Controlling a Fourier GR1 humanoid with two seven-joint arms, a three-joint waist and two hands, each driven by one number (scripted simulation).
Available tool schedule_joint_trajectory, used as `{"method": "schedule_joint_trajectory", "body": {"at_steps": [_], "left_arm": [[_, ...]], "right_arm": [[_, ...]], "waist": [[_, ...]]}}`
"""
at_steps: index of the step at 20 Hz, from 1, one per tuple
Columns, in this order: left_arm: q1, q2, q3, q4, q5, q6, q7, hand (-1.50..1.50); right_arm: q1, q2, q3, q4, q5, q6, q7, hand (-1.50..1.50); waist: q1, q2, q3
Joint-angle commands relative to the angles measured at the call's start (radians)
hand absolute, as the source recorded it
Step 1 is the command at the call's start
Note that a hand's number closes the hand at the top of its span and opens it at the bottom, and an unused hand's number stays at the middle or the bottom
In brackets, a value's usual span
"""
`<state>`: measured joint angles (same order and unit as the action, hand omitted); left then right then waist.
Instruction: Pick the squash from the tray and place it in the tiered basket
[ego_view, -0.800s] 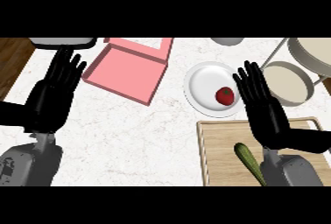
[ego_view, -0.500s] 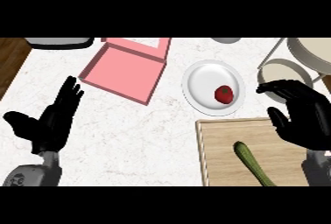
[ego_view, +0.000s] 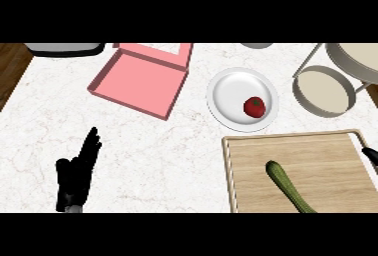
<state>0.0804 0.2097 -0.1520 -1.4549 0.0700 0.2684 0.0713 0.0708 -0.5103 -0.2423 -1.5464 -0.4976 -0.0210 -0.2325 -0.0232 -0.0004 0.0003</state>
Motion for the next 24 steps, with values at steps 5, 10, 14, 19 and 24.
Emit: {"method": "schedule_joint_trajectory", "body": {"at_steps": [5,10,14,19,24], "left_arm": [[0.026,-0.028,-0.009,0.039,-0.023,0.011,-0.05,0.0],[0.038,-0.058,-0.029,0.043,-0.045,0.041,-0.054,0.0],[0.031,-0.045,-0.021,0.021,-0.045,0.036,-0.047,0.0],[0.007,-0.037,-0.012,0.038,-0.044,0.014,-0.036,0.0],[0.021,-0.045,-0.014,0.061,-0.065,0.007,-0.076,0.0]], "right_arm": [[0.208,-0.255,0.001,-0.148,0.062,0.219,0.153,-1.5],[0.318,-0.413,0.03,-0.317,0.199,0.292,0.235,-1.5],[0.323,-0.461,0.068,-0.499,0.354,0.2,0.395,-1.5],[0.358,-0.389,0.135,-0.654,0.549,0.104,0.575,-1.5],[0.391,-0.263,0.29,-0.686,0.792,0.063,0.626,-1.5]], "waist": [[0.0,-0.003,-0.004],[-0.012,-0.007,-0.005],[0.008,-0.006,-0.005],[0.017,-0.001,-0.002],[0.021,0.0,-0.001]]}}
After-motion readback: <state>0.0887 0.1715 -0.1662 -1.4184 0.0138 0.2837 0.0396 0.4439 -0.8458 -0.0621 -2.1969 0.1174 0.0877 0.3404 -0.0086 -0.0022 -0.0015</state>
